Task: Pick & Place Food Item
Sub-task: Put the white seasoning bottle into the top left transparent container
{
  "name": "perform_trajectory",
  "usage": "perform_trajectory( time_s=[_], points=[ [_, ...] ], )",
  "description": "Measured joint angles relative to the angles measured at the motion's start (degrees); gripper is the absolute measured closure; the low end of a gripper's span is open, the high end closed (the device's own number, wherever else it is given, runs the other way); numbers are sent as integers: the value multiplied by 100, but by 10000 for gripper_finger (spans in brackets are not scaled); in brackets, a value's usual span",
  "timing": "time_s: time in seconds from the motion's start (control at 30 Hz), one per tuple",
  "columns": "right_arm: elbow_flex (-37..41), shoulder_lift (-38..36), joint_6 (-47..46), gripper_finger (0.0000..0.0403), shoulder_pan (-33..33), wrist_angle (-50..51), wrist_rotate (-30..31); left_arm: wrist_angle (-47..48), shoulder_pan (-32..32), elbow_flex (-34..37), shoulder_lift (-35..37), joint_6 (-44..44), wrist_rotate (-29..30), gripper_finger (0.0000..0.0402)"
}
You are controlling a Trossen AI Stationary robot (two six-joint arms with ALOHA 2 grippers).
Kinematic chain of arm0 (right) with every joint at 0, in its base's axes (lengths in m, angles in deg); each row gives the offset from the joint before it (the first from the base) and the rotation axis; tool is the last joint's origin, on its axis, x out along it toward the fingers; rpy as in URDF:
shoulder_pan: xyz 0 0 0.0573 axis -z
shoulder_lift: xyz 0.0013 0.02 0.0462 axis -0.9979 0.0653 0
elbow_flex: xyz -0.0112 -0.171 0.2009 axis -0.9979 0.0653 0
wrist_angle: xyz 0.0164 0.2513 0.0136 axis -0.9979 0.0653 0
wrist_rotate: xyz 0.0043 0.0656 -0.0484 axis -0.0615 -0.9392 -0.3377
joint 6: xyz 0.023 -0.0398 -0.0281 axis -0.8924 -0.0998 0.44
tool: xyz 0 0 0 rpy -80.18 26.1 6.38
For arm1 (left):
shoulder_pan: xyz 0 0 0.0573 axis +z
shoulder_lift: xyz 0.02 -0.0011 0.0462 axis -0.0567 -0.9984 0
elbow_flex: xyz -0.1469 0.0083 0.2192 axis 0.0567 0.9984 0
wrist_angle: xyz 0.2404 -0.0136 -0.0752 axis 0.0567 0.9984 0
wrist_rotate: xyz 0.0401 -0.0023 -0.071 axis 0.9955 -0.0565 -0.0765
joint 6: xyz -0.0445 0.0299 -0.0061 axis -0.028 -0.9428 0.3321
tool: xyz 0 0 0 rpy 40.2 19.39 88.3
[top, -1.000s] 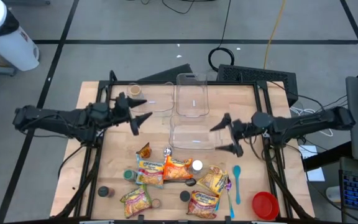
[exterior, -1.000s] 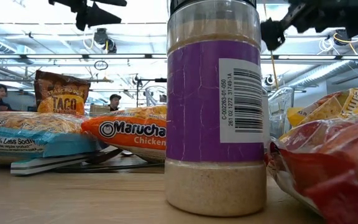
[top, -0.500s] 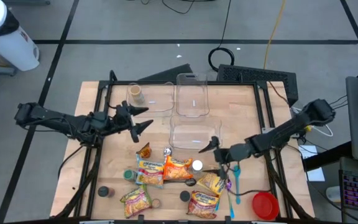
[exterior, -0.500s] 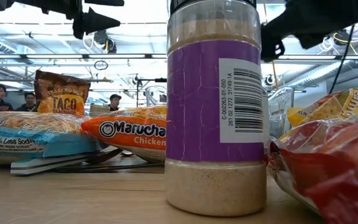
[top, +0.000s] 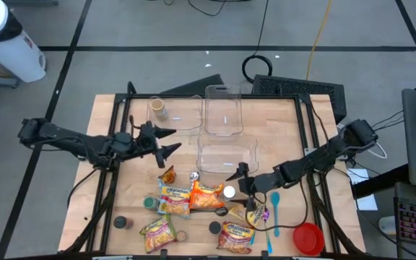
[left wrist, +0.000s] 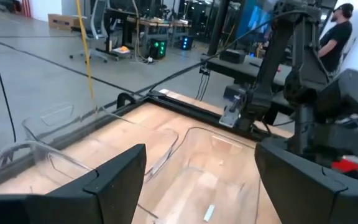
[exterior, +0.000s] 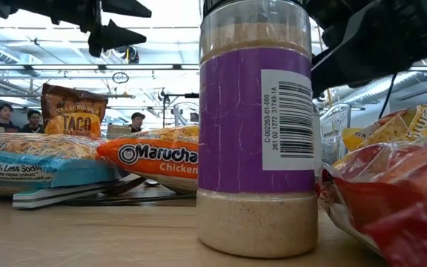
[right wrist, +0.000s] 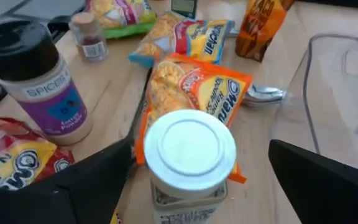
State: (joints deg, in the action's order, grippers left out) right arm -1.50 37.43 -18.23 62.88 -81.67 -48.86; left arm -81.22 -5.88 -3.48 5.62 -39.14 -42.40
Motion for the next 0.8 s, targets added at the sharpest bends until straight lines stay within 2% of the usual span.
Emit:
perform_trajectory(
  time_s=[0.17, 0.47, 0.63, 0.8],
  points=[
    [-23, 16, -190, 84, 4, 80, -2, -56, 2, 0, -231, 75, 23, 94],
    [-25, -27, -243, 205, 2, 124, -8, -39, 11, 0, -277, 393, 45, 94],
    [-17, -178, -224, 210, 4, 68, -147, -38, 9, 0, -277, 476, 41, 94],
    [-19, -863, -110, 210, 0, 32, -287, -102, 9, -2, -280, 476, 38, 94]
  ],
)
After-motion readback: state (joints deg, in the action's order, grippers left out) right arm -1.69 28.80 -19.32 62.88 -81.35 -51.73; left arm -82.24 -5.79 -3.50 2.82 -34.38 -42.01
